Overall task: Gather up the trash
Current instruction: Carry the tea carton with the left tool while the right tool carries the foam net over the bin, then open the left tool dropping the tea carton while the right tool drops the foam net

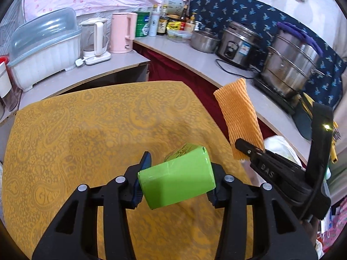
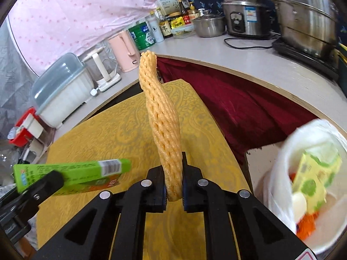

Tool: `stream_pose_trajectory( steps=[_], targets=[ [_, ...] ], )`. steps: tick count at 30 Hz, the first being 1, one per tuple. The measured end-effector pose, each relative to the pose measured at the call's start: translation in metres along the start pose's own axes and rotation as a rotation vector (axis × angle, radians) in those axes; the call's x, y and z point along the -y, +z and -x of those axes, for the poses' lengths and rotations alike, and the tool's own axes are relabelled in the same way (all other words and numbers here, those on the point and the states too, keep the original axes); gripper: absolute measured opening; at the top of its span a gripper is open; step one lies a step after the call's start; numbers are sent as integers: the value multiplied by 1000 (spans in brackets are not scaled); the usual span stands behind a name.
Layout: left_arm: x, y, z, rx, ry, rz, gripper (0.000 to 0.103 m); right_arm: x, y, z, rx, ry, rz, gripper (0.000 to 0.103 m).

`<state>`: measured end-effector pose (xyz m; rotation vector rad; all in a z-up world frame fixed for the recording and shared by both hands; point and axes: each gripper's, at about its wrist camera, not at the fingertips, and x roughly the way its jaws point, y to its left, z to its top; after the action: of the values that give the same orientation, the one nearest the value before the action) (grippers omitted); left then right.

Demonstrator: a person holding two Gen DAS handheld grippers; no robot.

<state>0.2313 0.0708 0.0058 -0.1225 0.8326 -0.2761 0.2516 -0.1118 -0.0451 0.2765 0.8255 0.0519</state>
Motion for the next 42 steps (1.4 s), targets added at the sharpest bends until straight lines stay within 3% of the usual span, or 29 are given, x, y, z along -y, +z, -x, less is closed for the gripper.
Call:
stream_pose_trajectory(
  steps=[8,22,33,42],
  targets=[
    [47,-19,21,0,-48,-67,43,27,-32,59,49,-26,-45,10],
    [144,-40,32,-1,-157,-220,43,122,-71,129,114,-136,-206,10],
    [208,-39,19,-13,-240,-281,43,184,-96,152,121,-203,-294,10],
    [255,-37,-16,-67,-285,-312,43,218,-108,154,116,-230,-349,10]
  ],
)
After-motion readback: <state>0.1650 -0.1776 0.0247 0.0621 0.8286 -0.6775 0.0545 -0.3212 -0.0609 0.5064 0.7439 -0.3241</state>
